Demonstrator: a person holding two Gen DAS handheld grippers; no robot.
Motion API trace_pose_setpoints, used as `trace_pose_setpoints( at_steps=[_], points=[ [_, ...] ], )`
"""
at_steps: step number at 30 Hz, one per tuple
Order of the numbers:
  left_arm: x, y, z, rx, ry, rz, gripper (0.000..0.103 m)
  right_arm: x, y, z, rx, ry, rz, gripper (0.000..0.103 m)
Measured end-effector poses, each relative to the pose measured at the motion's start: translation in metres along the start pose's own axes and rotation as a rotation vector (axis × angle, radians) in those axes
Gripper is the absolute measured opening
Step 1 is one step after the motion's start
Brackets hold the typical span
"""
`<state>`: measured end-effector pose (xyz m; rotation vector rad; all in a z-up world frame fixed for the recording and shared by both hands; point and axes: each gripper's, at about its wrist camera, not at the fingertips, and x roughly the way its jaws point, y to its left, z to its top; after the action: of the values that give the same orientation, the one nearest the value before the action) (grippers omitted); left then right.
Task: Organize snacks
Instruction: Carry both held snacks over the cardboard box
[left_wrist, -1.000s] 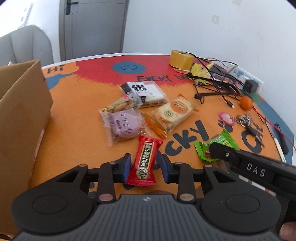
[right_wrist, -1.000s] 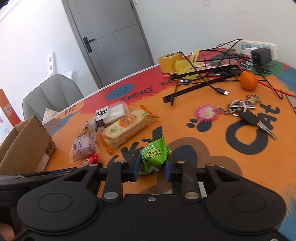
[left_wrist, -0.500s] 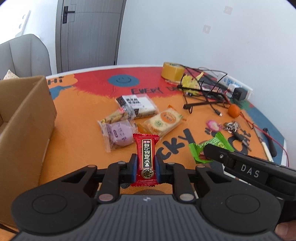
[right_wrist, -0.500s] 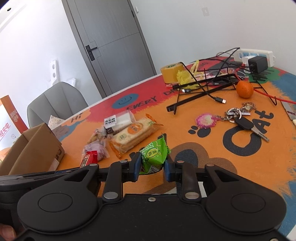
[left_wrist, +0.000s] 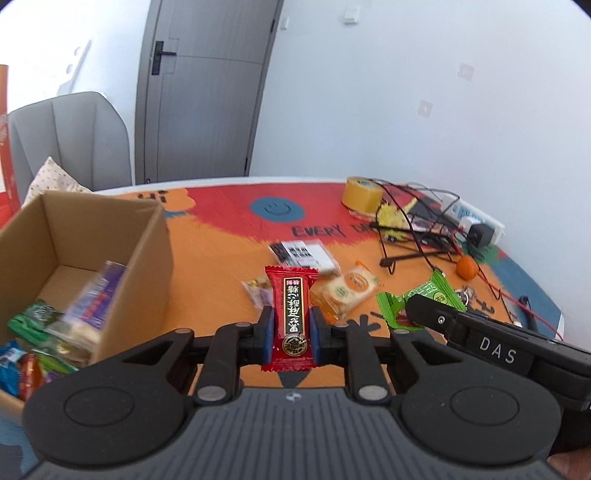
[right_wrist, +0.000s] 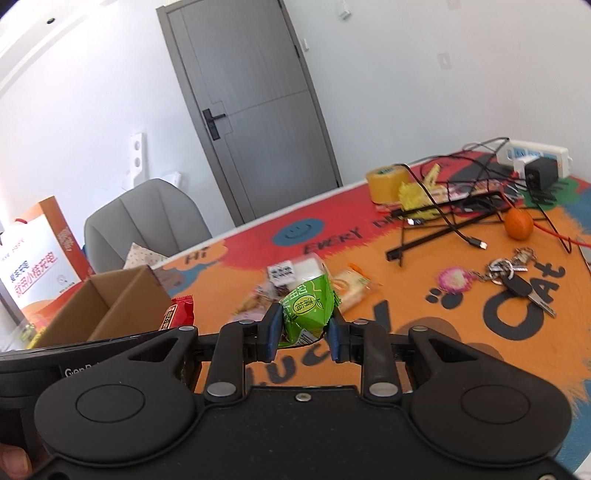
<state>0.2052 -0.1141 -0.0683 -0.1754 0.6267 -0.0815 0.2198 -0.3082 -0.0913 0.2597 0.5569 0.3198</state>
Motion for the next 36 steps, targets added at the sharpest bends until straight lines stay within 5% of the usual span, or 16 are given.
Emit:
trace_pose_setpoints(
  at_steps=[21, 36],
  points=[
    [-0.061, 0.065, 0.016, -0.096, -0.122, 0.061, 0.018, -0.01, 0.078, 0.01, -0.09, -0.05, 0.082, 0.027],
    [-0.073, 0.121, 0.016, -0.175, -0.136, 0.116, 0.018, 0.007, 0.13, 0.005, -0.158, -0.03, 0.139, 0.027]
  ],
)
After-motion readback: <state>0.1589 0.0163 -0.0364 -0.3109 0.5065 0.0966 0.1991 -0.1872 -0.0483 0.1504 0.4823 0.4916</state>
